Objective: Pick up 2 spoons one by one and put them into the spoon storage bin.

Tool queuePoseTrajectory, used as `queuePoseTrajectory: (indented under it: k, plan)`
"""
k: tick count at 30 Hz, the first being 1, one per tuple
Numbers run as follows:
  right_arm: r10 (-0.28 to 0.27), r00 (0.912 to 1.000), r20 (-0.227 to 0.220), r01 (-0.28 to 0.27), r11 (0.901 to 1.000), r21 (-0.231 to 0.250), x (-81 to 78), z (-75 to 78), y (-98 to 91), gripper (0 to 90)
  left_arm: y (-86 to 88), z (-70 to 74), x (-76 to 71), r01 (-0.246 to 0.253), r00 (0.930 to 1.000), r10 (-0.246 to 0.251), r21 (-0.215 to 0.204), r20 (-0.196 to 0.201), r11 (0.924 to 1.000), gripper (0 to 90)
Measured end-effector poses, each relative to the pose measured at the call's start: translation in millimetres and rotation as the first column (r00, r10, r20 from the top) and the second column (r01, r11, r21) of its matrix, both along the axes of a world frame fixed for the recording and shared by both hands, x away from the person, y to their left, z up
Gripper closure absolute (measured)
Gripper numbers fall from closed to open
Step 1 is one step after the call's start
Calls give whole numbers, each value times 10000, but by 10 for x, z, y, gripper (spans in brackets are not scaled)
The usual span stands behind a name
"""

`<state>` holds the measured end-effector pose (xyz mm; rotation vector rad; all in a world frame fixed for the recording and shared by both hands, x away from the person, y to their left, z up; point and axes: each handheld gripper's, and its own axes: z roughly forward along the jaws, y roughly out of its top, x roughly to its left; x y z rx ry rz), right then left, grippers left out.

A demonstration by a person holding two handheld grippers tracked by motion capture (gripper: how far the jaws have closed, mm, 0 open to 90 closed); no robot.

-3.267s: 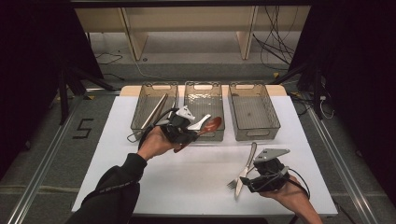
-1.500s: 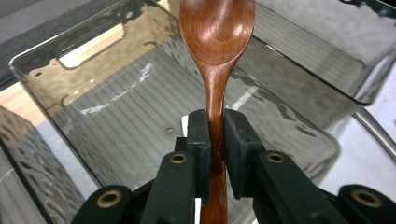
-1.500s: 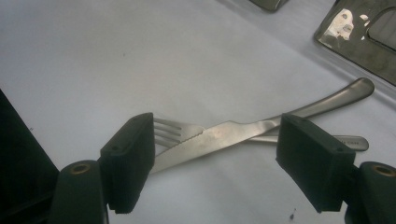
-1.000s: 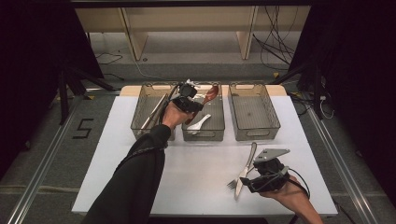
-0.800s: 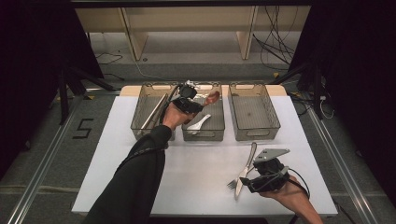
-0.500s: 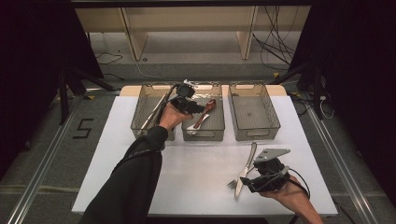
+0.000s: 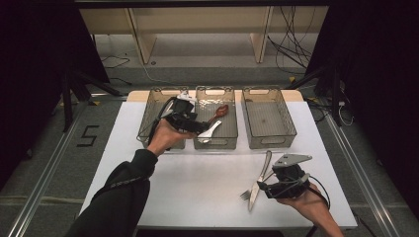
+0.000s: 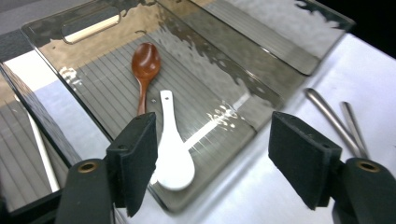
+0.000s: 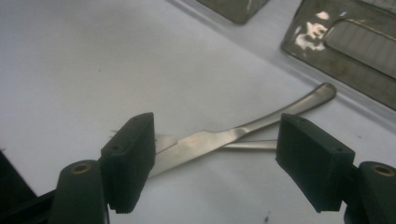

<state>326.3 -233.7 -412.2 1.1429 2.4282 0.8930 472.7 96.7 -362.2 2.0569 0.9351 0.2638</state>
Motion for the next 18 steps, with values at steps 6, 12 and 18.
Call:
queuePoseTrajectory:
  k: [6,12,18]
  plan:
    - [-399,9992,54,398,9990,209,110,-19,-76,336,174,-52,-322,118,9999,-114,-337,120,9994,281]
    - [-722,9974,67,722,9974,65,227,-64,-110,375,341,-112,-549,177,9996,-168,-378,241,9991,254]
    - [-1021,9948,43,1020,9947,90,352,-104,-169,424,539,-154,-794,-37,9974,86,-690,714,9976,250]
